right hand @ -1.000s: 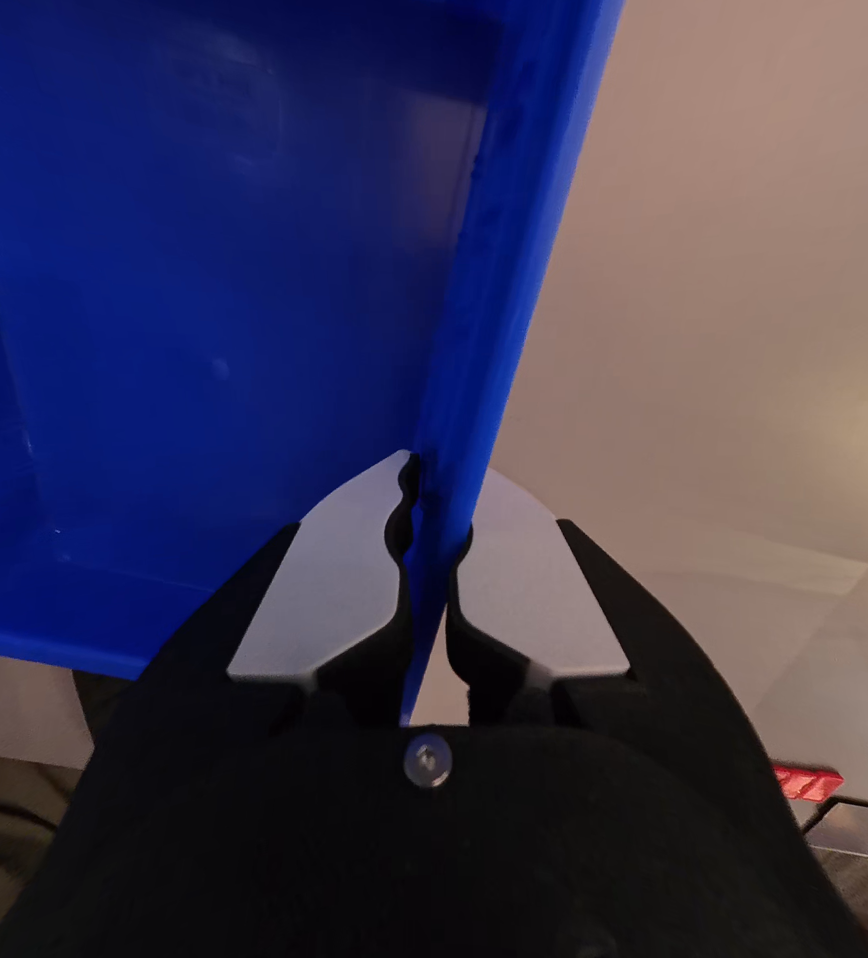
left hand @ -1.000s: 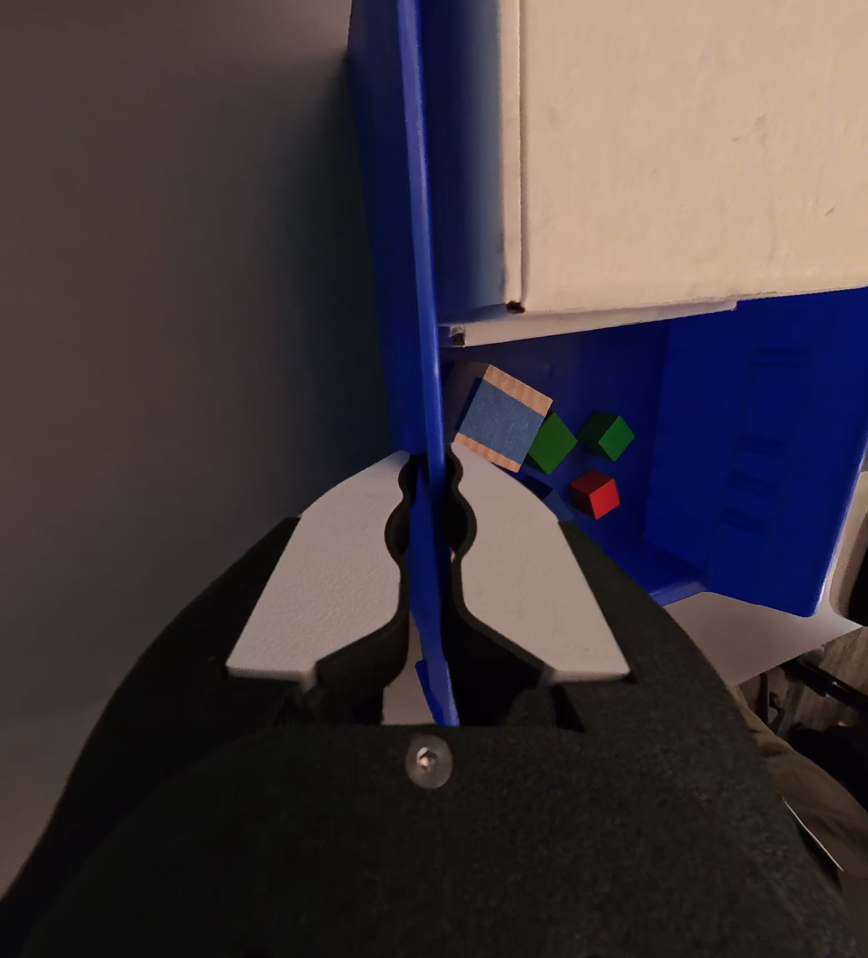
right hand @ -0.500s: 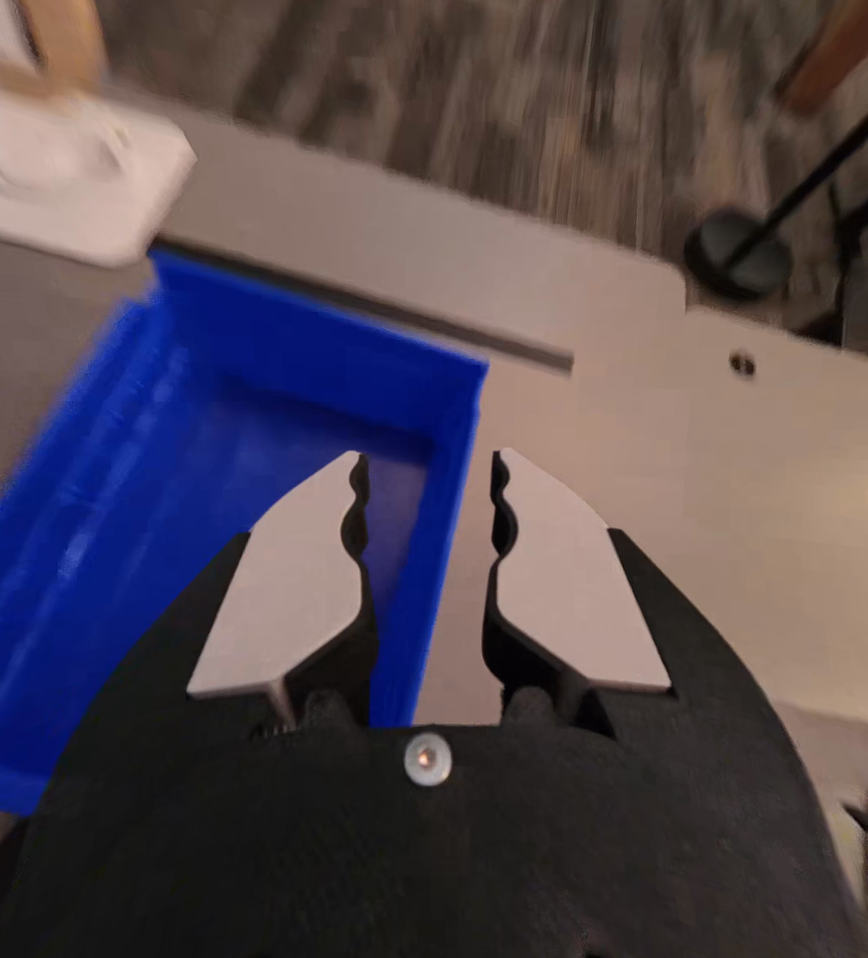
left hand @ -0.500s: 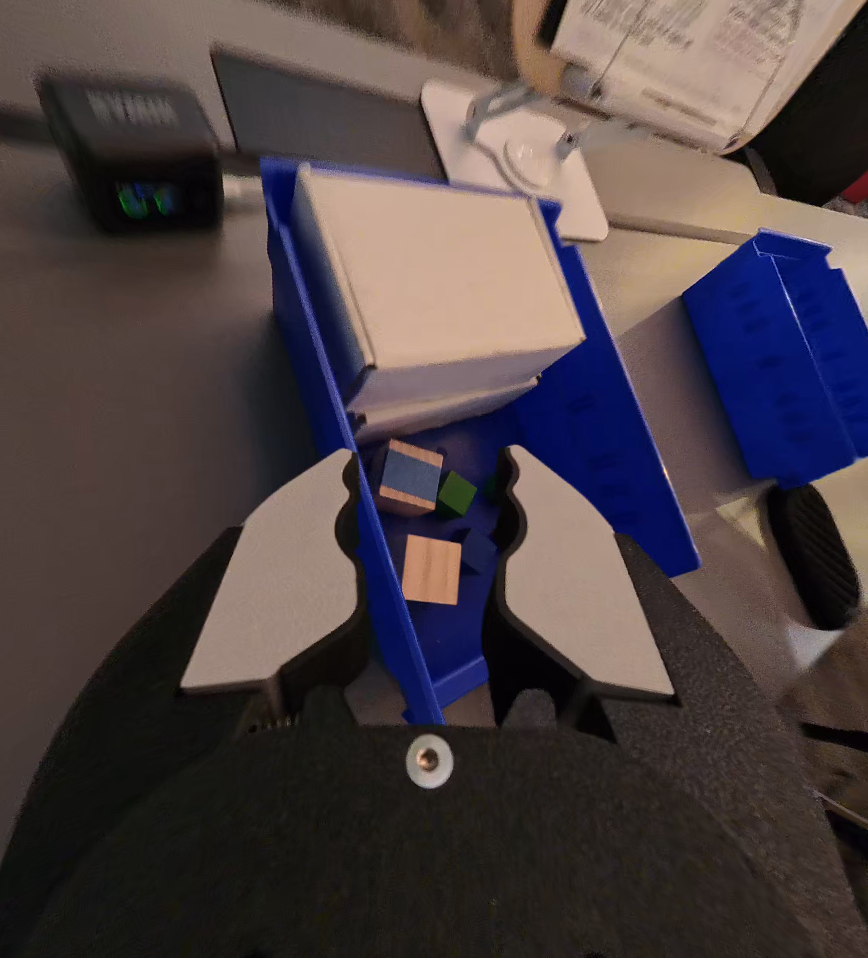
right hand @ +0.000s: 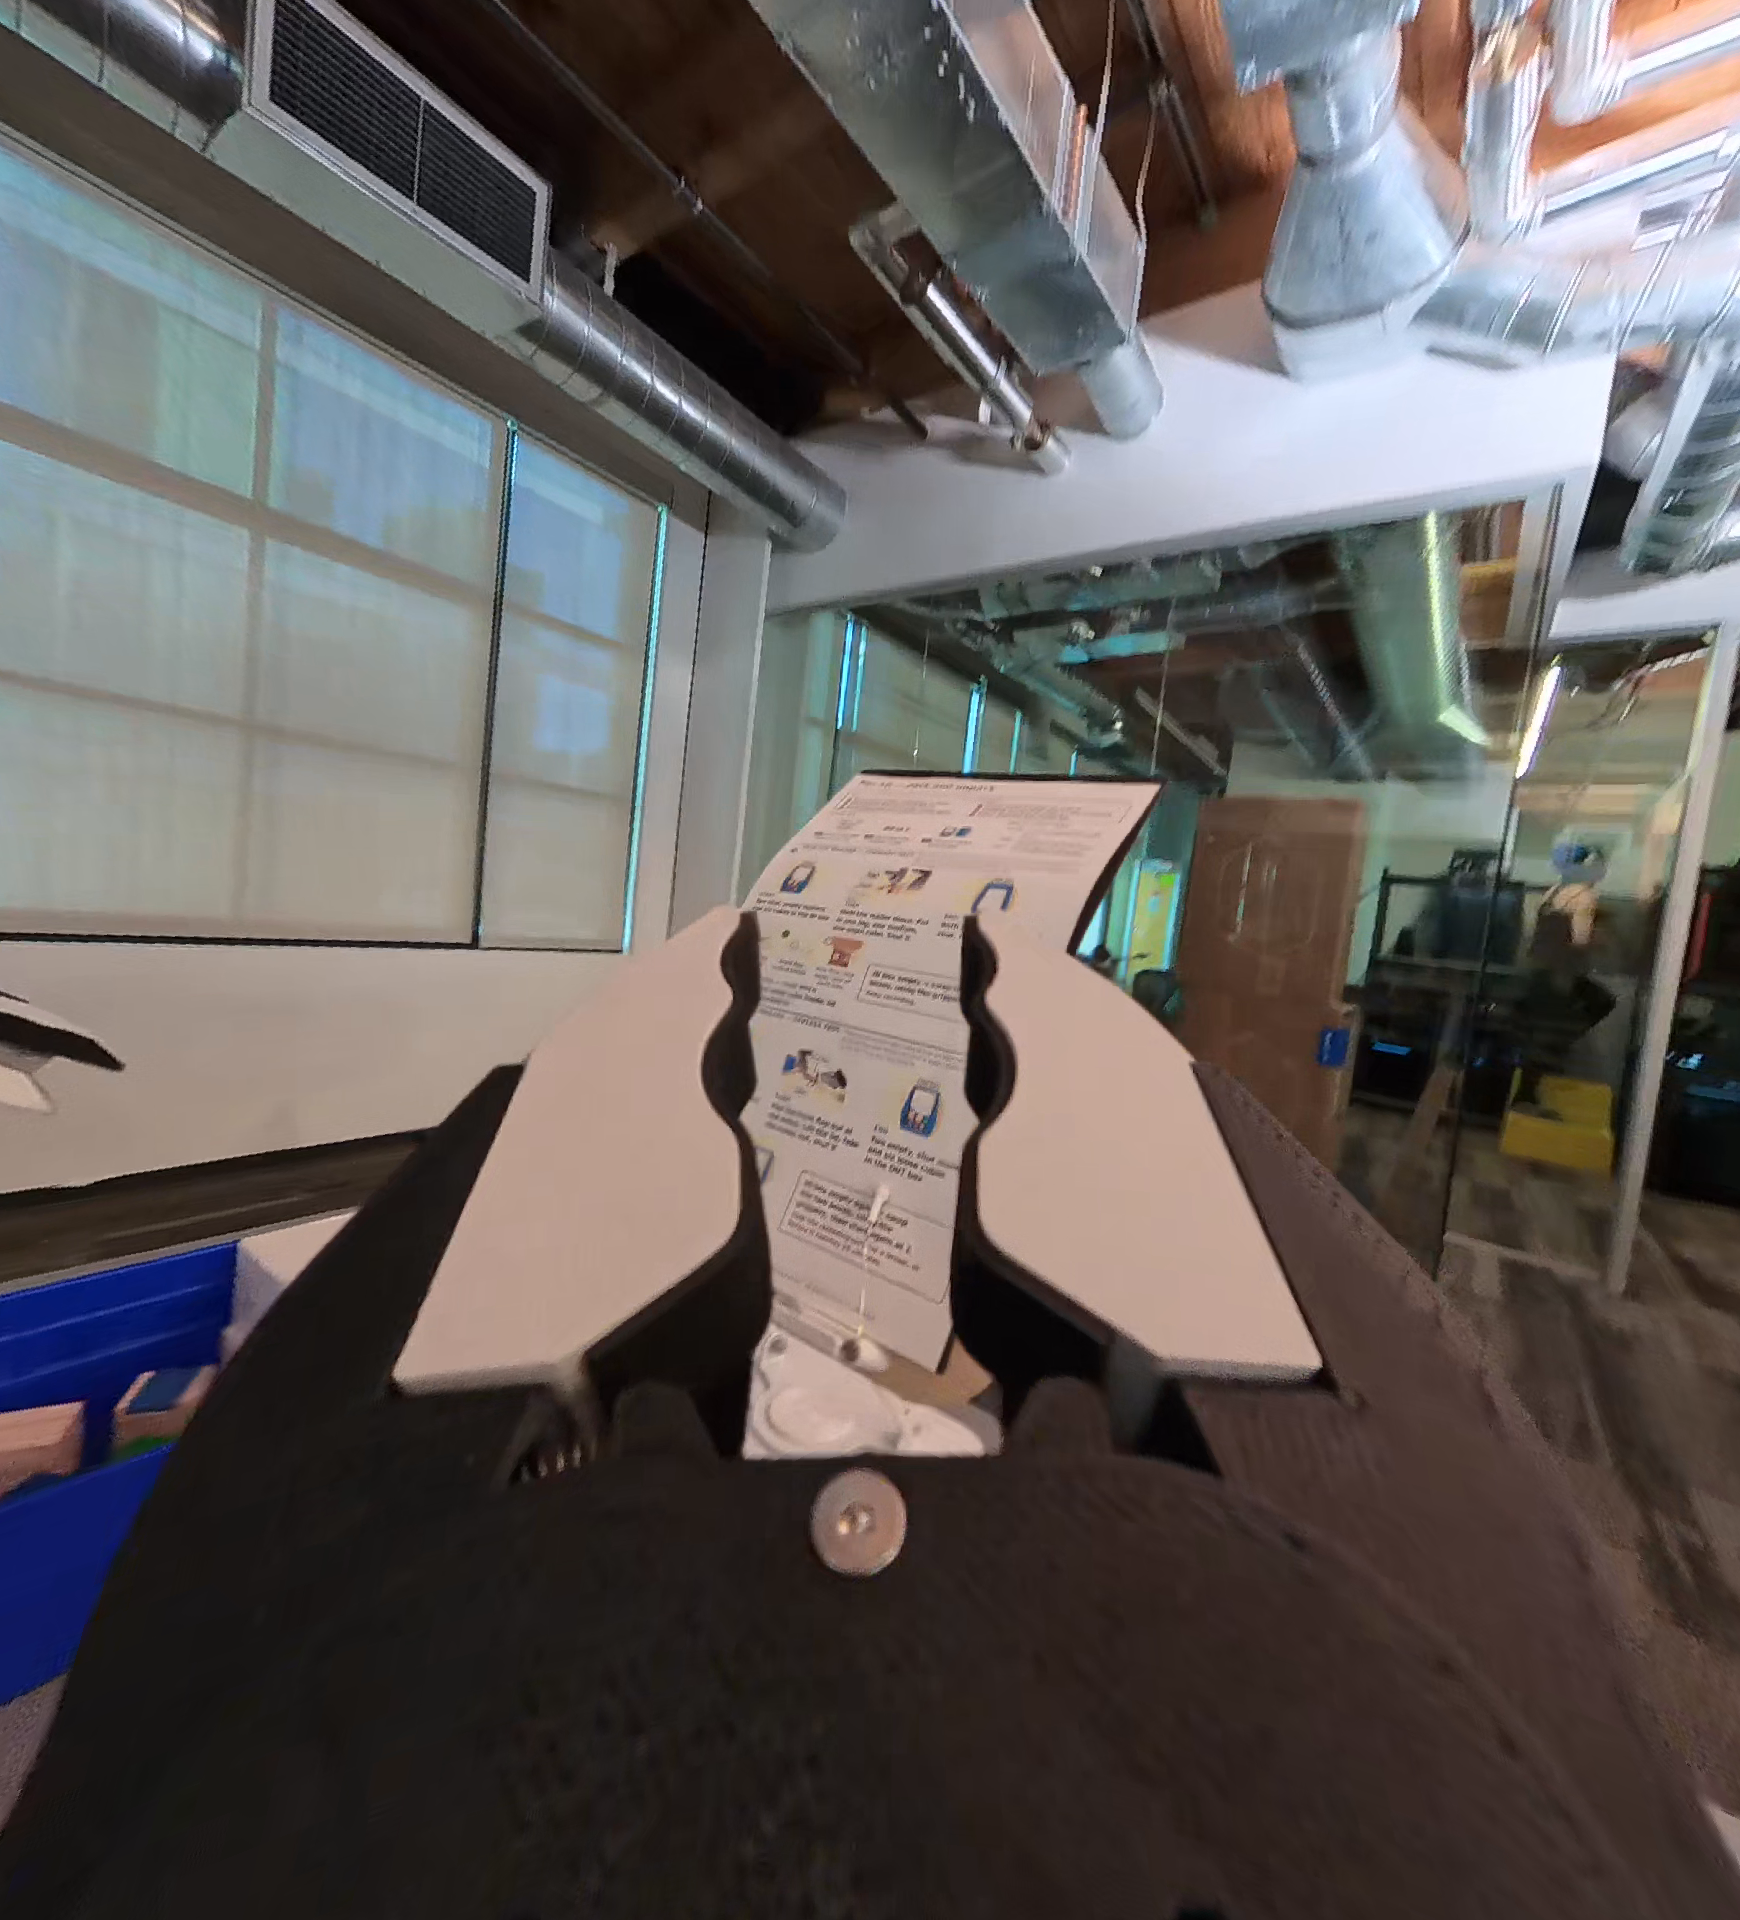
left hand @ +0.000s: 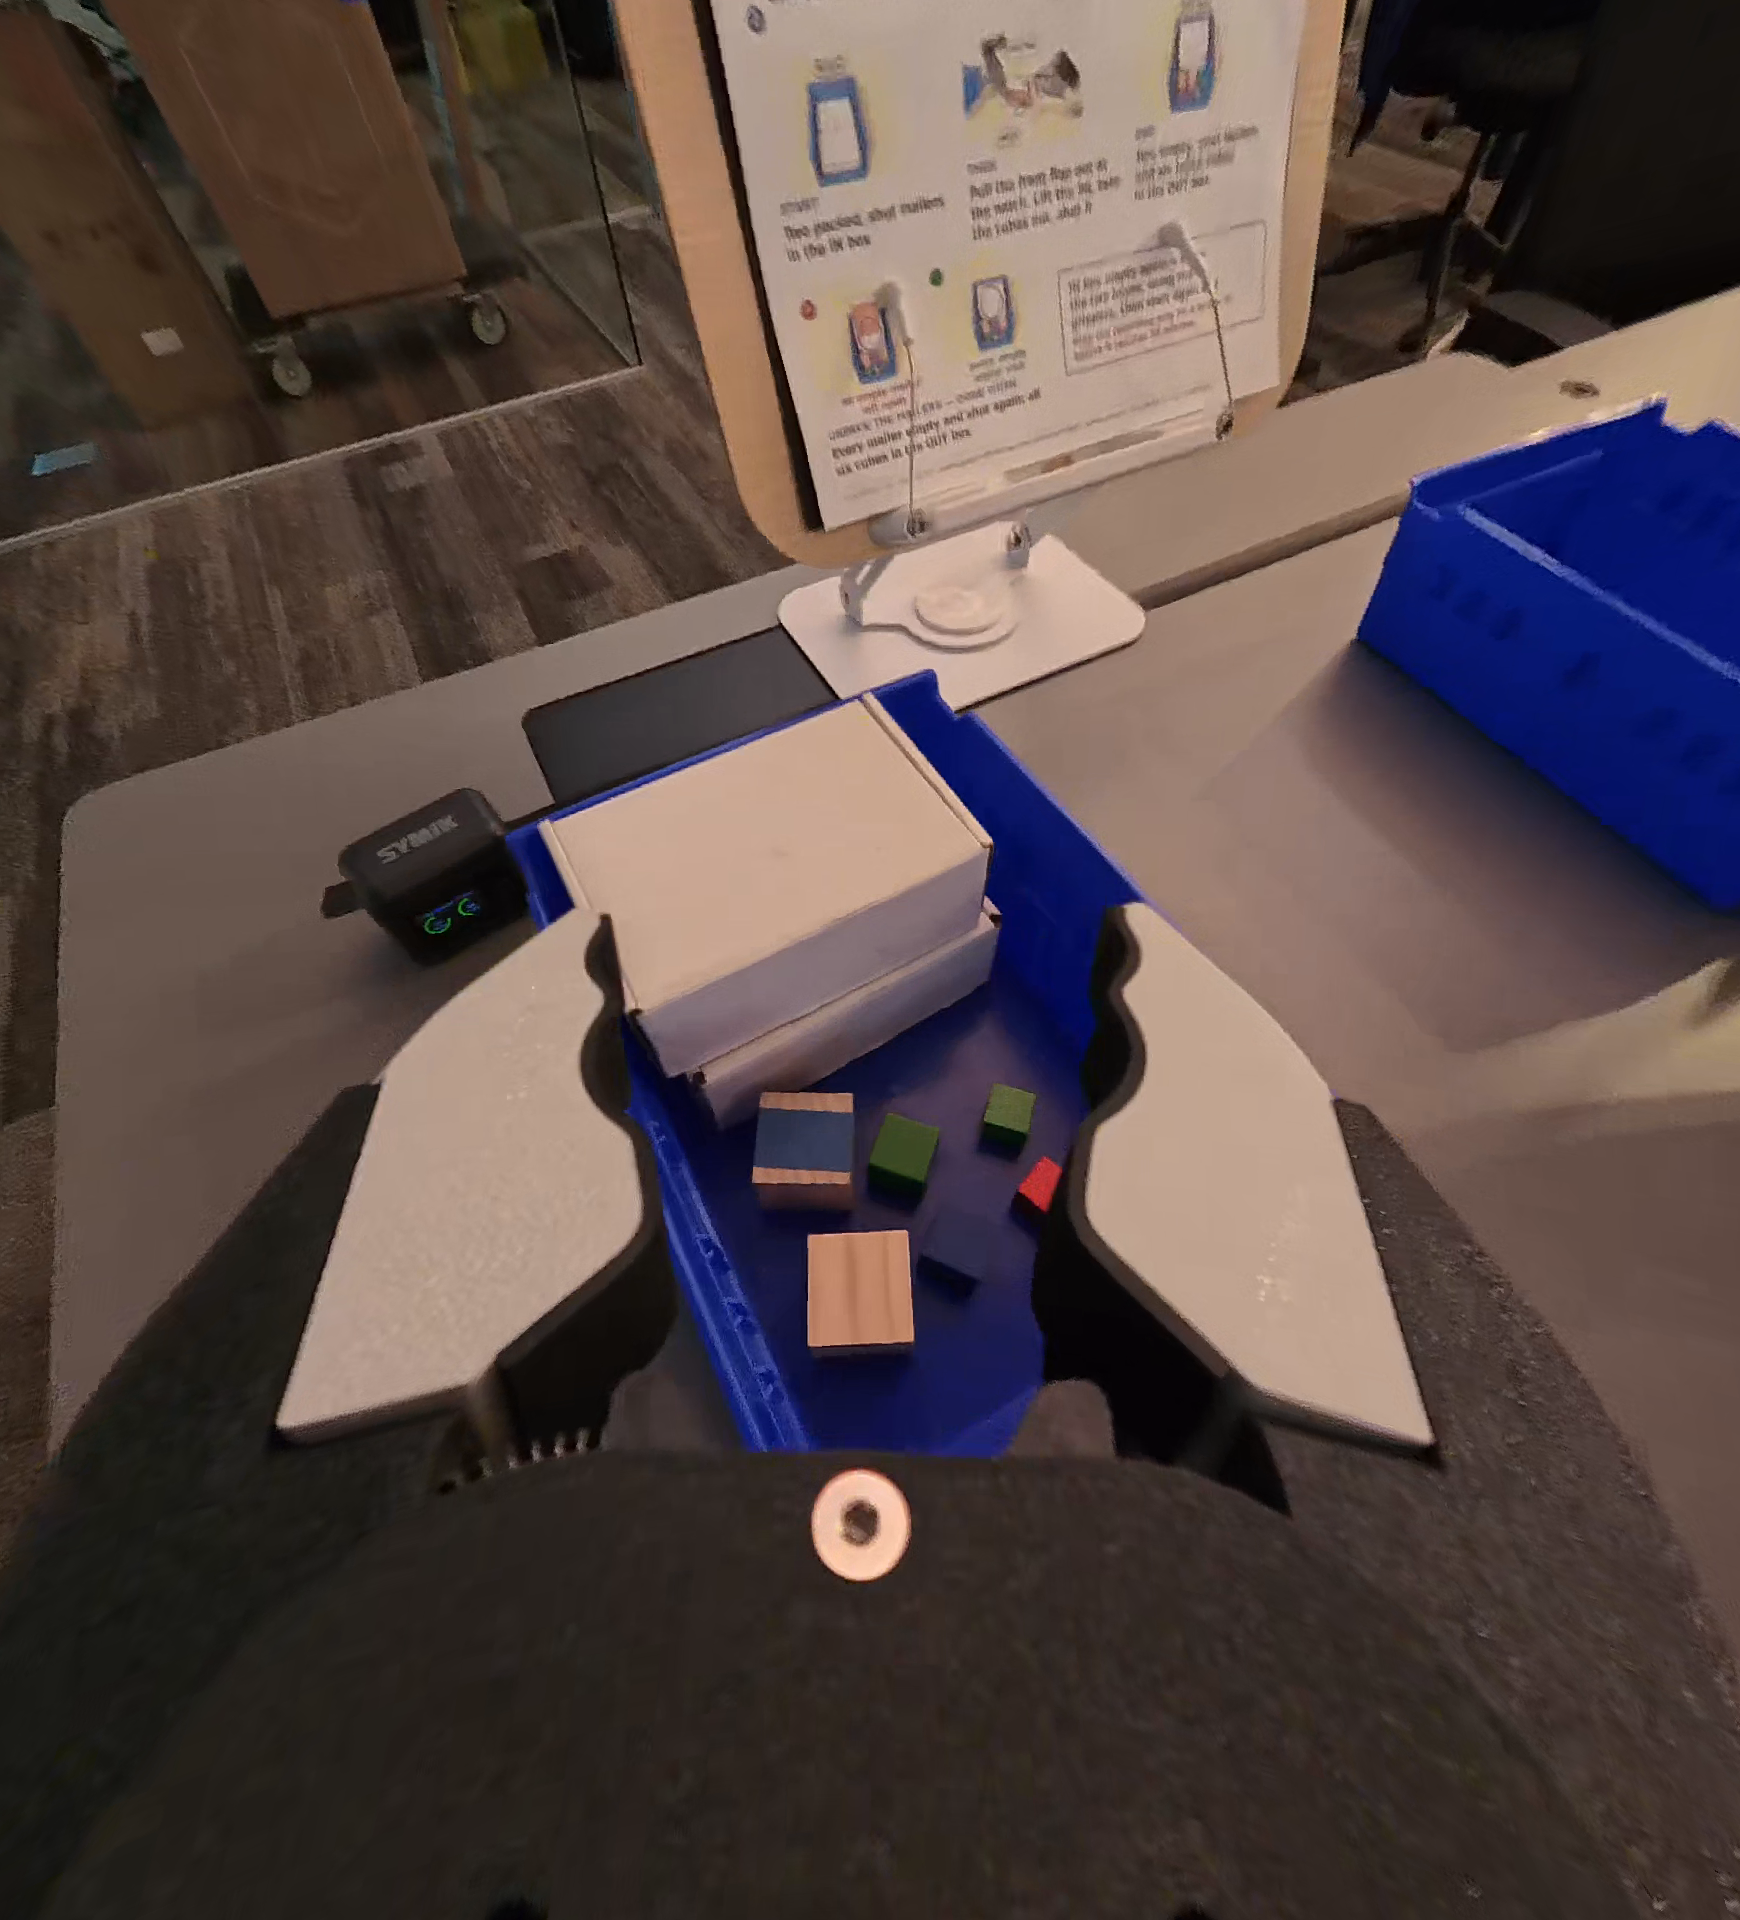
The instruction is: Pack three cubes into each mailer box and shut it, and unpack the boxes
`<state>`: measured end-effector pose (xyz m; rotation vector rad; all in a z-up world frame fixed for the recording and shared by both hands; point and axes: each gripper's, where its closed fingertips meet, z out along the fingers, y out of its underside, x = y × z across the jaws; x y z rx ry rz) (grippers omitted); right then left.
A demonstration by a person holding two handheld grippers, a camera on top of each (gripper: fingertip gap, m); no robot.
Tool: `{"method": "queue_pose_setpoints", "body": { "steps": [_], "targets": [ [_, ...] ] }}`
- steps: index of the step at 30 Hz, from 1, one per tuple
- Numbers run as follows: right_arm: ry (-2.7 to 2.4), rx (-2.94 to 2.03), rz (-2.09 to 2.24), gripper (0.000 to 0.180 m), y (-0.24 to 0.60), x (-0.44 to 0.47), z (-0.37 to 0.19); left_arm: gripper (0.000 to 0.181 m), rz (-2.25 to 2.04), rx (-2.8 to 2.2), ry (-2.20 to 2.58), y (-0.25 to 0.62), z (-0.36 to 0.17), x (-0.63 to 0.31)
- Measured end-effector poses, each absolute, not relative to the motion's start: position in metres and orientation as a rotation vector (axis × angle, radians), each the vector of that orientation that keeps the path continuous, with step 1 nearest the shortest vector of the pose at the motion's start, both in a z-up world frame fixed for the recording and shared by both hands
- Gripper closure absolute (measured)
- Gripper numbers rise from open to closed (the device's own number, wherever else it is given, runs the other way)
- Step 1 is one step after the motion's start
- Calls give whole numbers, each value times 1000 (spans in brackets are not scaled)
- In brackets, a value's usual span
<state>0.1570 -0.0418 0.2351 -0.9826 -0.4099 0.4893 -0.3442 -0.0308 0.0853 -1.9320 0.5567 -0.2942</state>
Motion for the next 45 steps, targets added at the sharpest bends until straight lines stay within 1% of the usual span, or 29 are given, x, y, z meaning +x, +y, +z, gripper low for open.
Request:
{"method": "queue_pose_setpoints", "body": {
  "steps": [2, 7, 14, 15, 18, 21, 29, 33, 36, 37, 39, 41, 43, 45],
  "targets": [
    [-420, -975, 431, 144, -39, 154, 231, 98, -265, -1970, 623, -31, 72, -339],
    [-467, -1081, 370, 144, -26, 154, 211, 99, -145, -2032, 780, -25, 42, -328],
    [-520, -1096, 425, 144, -28, 140, 207, 97, 283, -2011, 1204, 3, 11, -332],
    [-531, -1108, 418, 144, -27, 138, 205, 98, 296, -2021, 1244, 7, 8, -332],
    [-553, -1143, 386, 144, -21, 134, 198, 86, 310, -2058, 1354, 23, -1, -330],
    [-568, -1176, 390, 144, -17, 131, 192, 81, 374, -2083, 1452, 42, -7, -331],
    [-591, -1246, 347, 142, -6, 130, 181, 76, 283, -2161, 1628, 75, -36, -316],
    [-619, -1315, 315, 138, 3, 130, 169, 71, 224, -2184, 1699, 88, -48, -311],
    [-589, -1438, 265, 134, 13, 149, 152, 61, 189, -2222, 1772, 91, -57, -309],
    [-564, -1517, 271, 132, 16, 160, 142, 60, 171, -2235, 1793, 91, -59, -308],
    [-481, -1727, 327, 127, 20, 188, 111, 57, 159, -2239, 1836, 94, -62, -307],
    [-375, -1880, 358, 126, 23, 219, 83, 51, 146, -2236, 1875, 96, -66, -305],
    [-258, -1977, 313, 125, 27, 253, 62, 49, 153, -2240, 1917, 99, -71, -306],
    [-183, -2013, 245, 125, 29, 278, 52, 50, 179, -2233, 1979, 99, -76, -310]
  ]
}}
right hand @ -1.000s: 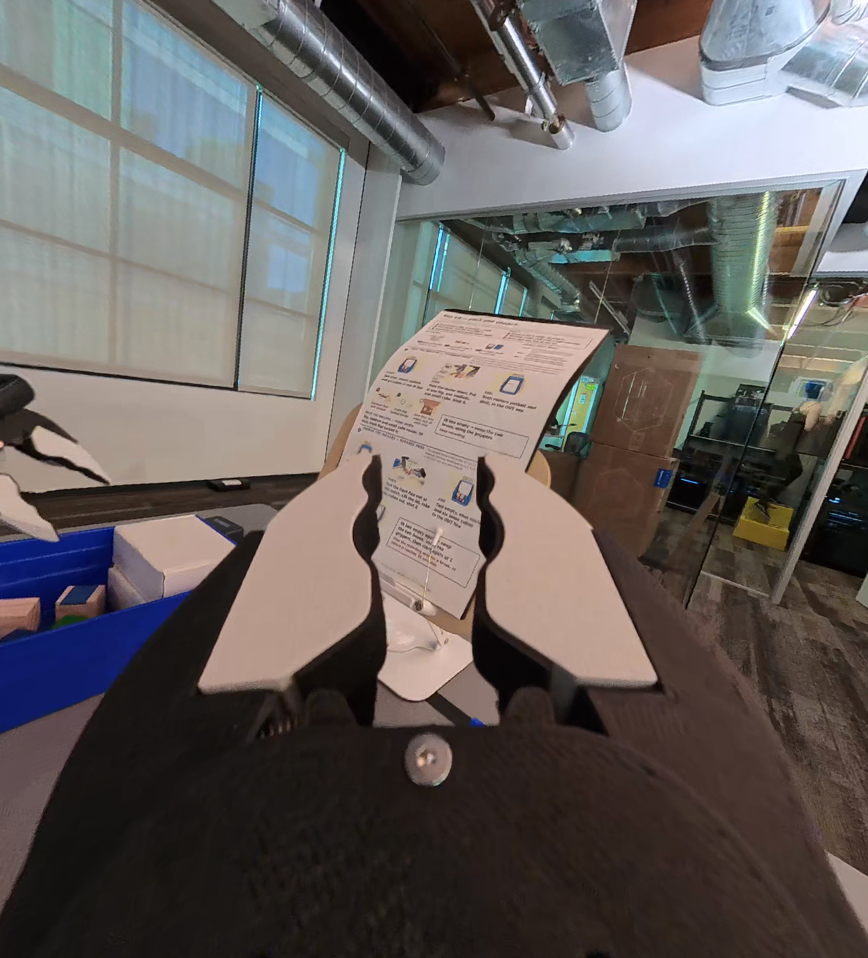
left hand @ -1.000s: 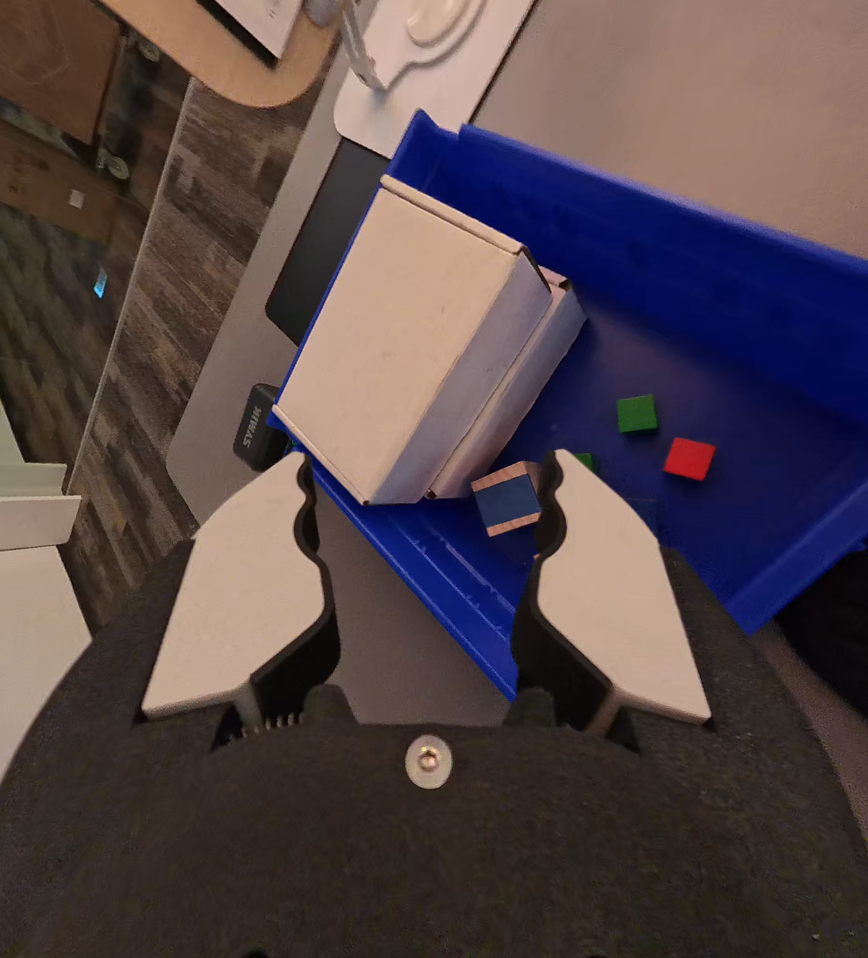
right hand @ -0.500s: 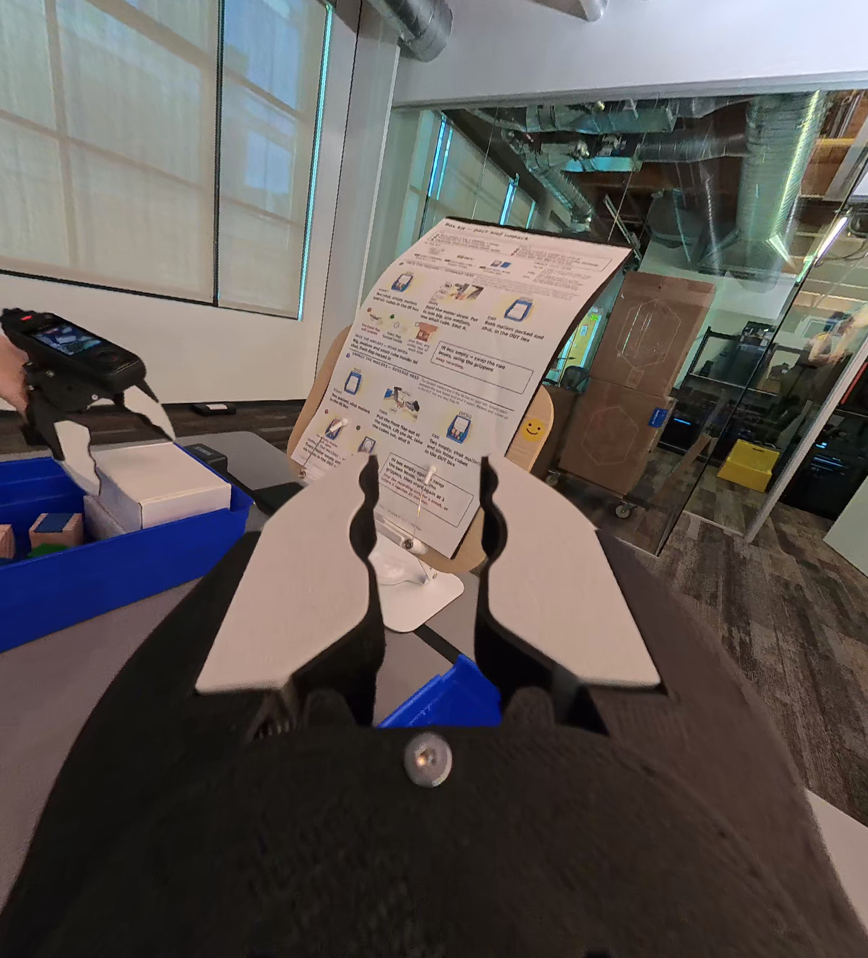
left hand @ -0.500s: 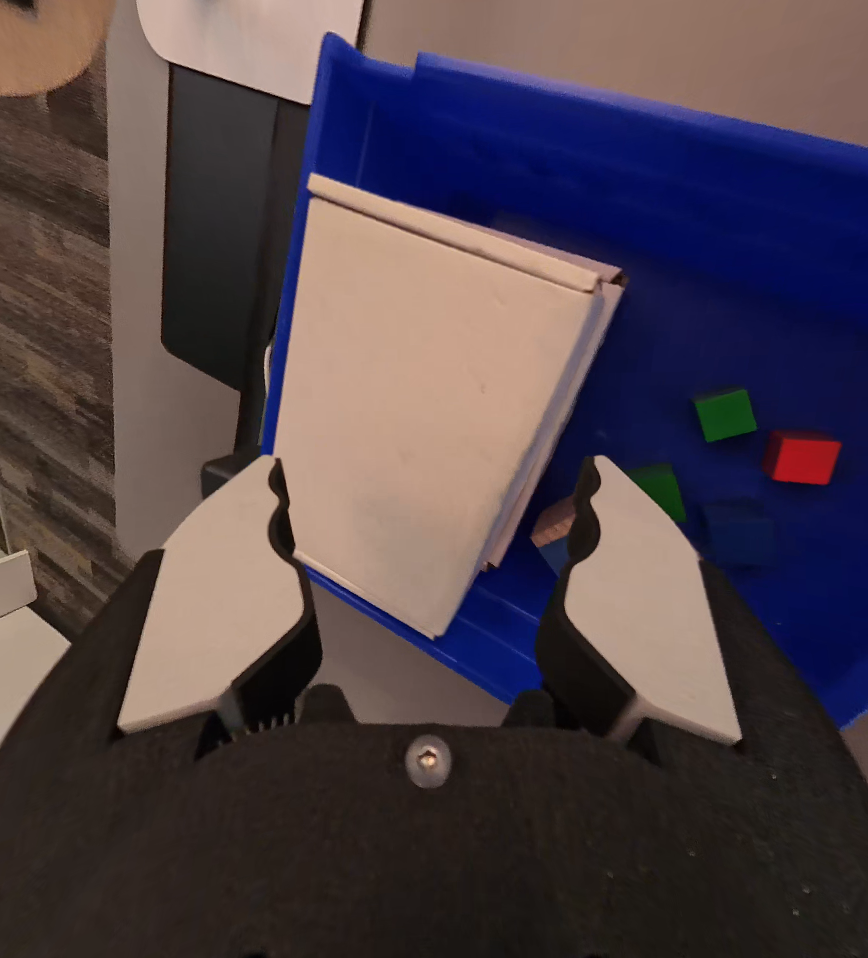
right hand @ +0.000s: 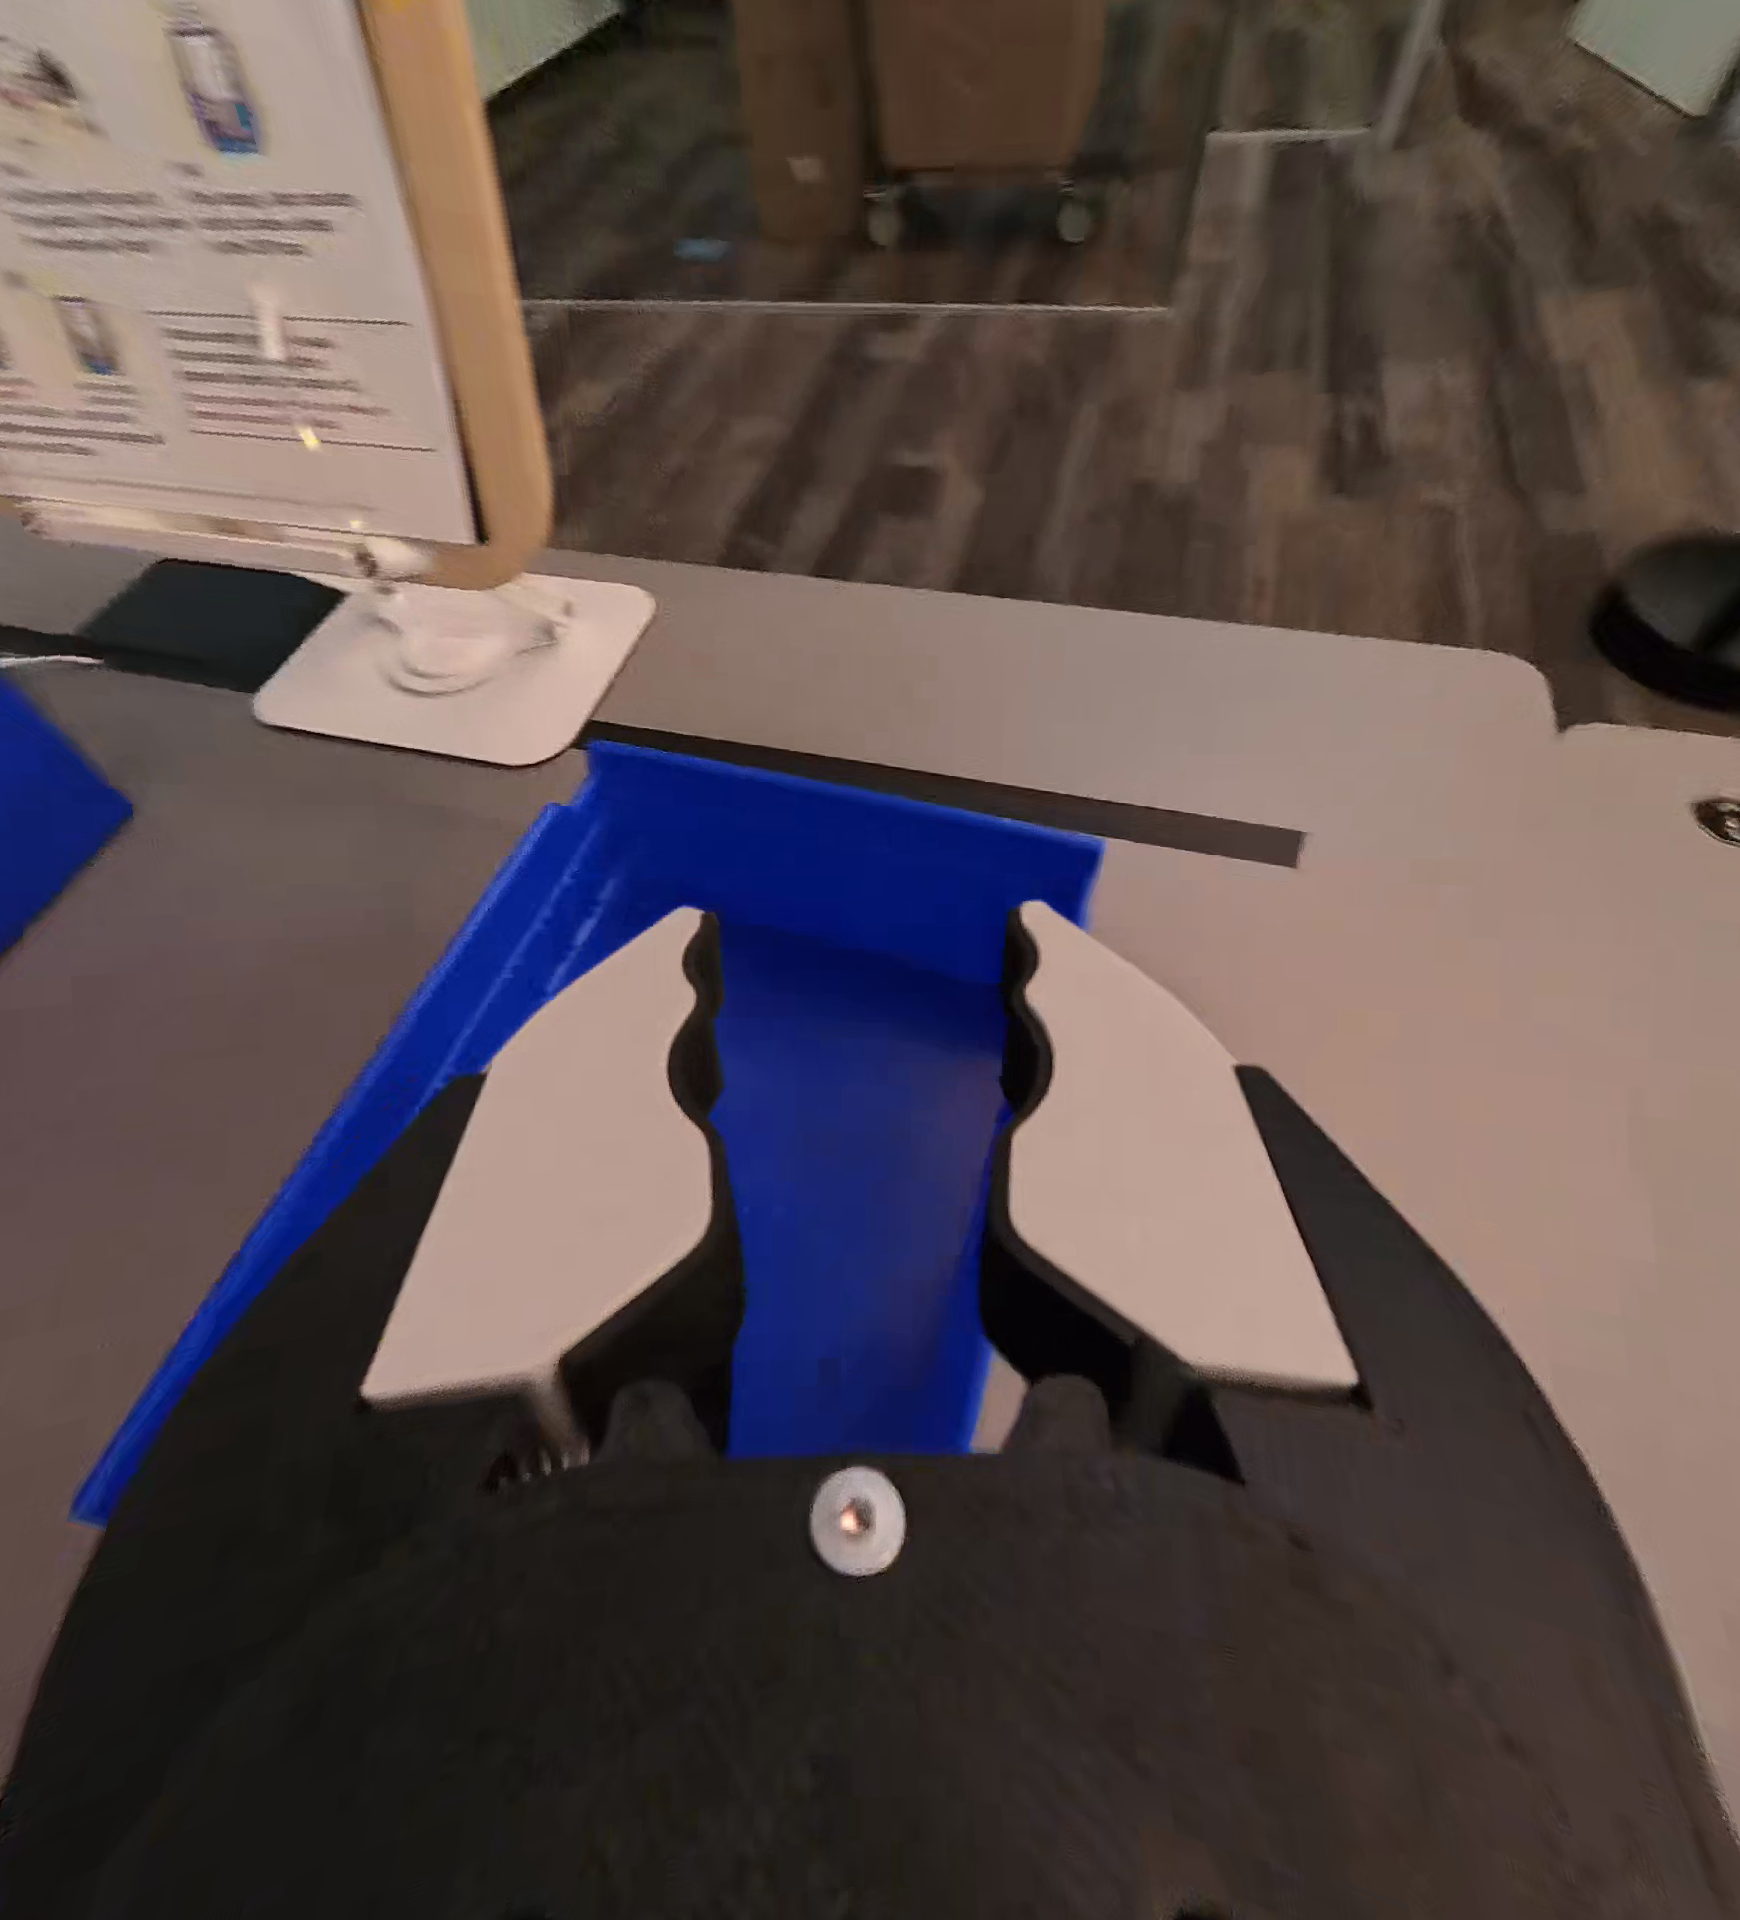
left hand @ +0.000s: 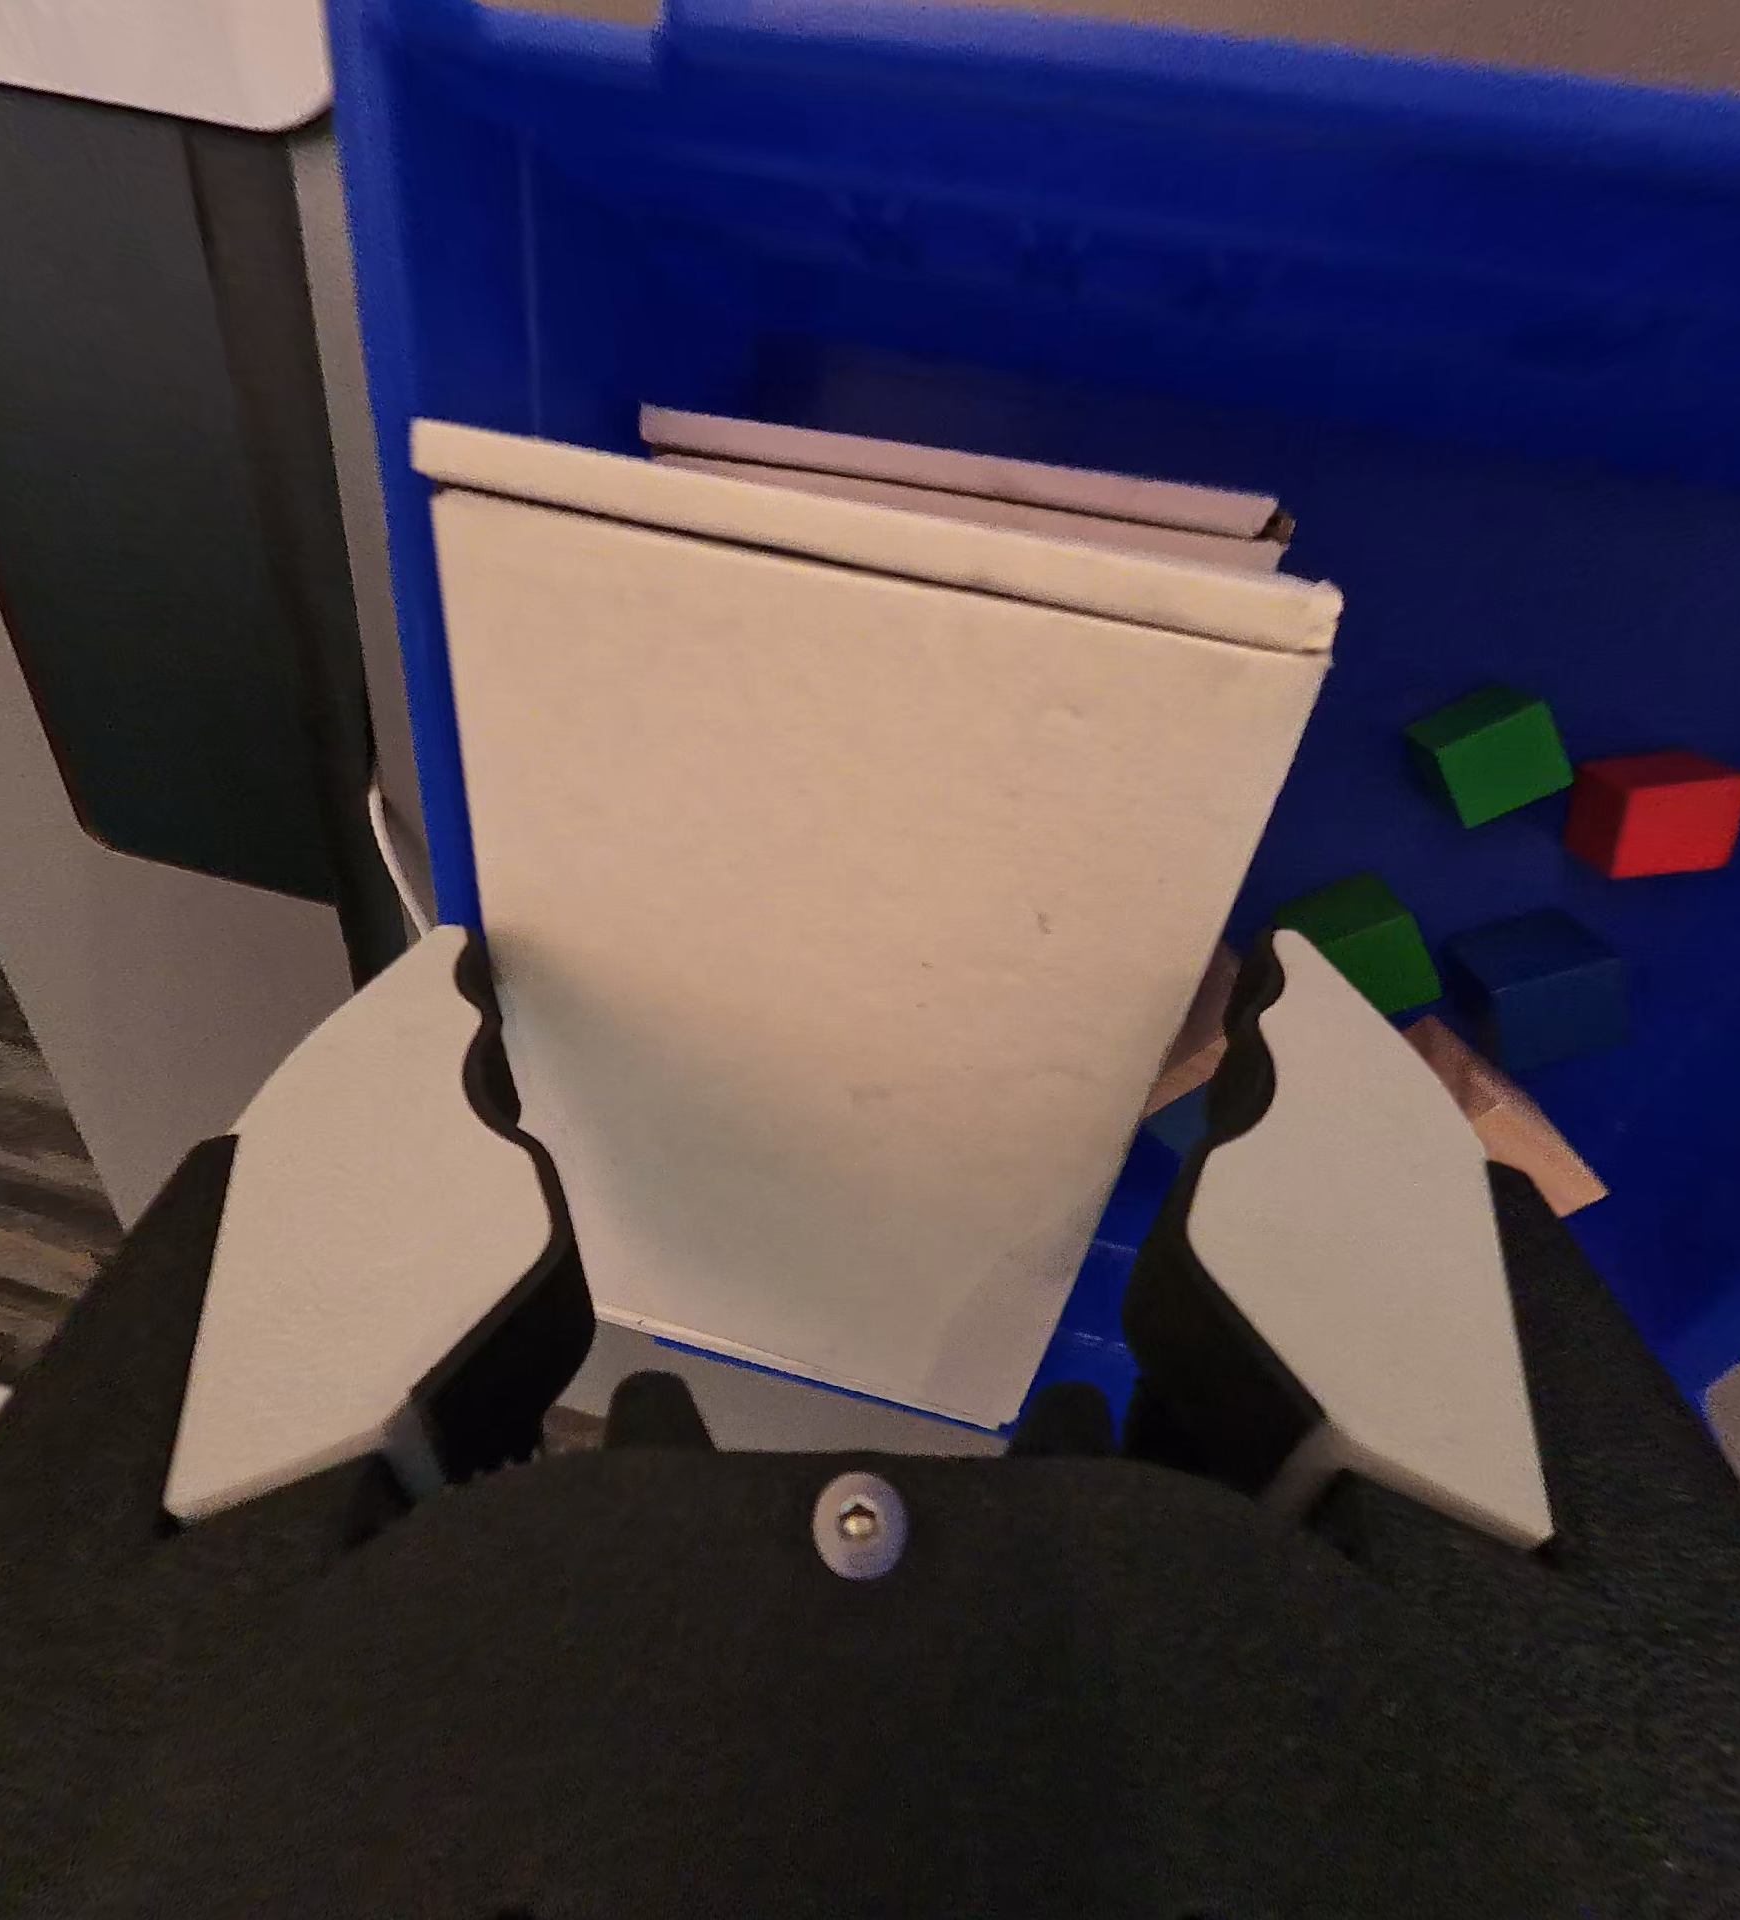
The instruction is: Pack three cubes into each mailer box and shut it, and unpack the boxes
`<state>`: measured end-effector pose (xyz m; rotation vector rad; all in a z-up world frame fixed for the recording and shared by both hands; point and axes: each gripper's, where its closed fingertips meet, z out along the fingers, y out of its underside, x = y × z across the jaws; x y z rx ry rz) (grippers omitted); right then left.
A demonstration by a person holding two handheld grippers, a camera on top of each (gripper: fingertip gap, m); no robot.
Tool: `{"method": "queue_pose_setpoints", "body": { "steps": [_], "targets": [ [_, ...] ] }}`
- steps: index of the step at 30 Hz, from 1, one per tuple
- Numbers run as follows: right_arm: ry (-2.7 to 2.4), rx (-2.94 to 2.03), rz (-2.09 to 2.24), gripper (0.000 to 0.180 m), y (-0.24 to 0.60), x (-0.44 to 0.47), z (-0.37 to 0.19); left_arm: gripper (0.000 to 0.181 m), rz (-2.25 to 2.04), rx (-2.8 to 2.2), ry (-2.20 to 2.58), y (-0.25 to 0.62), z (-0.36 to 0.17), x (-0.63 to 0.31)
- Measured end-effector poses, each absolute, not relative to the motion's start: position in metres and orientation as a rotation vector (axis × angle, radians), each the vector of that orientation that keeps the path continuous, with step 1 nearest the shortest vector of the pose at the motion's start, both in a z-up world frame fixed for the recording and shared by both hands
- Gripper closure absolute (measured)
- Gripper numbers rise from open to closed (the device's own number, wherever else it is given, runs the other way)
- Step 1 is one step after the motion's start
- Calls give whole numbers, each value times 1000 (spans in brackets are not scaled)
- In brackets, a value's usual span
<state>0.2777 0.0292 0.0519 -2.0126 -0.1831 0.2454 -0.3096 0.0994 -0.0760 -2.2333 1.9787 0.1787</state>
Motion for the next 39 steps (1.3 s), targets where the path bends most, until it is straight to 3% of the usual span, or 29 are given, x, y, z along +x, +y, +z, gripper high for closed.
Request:
{"method": "queue_pose_setpoints", "body": {
  "steps": [10, 15, 17, 20, 22, 23, 39],
  "targets": [
    [-165, -2308, 199, 124, 33, 293, -11, 58, 215, -2165, 2024, 104, -75, -313],
    [-105, -2496, -54, 122, 40, 317, -51, 52, 192, -2159, 2000, 106, -77, -313],
    [-104, -2603, -91, 127, 37, 320, -71, 51, 213, -2146, 2013, 106, -78, -313],
    [-63, -2735, -101, 148, 30, 326, -93, 49, 244, -2152, 2024, 107, -78, -314],
    [-17, -2753, 77, 170, 30, 315, -98, 44, 265, -2196, 2014, 109, -79, -317],
    [23, -2758, 128, 173, 30, 314, -98, 43, 266, -2211, 2015, 109, -80, -318],
    [-166, -2631, 64, 171, 31, 347, -97, 48, 322, -2208, 2093, 107, -80, -321]
  ]
}}
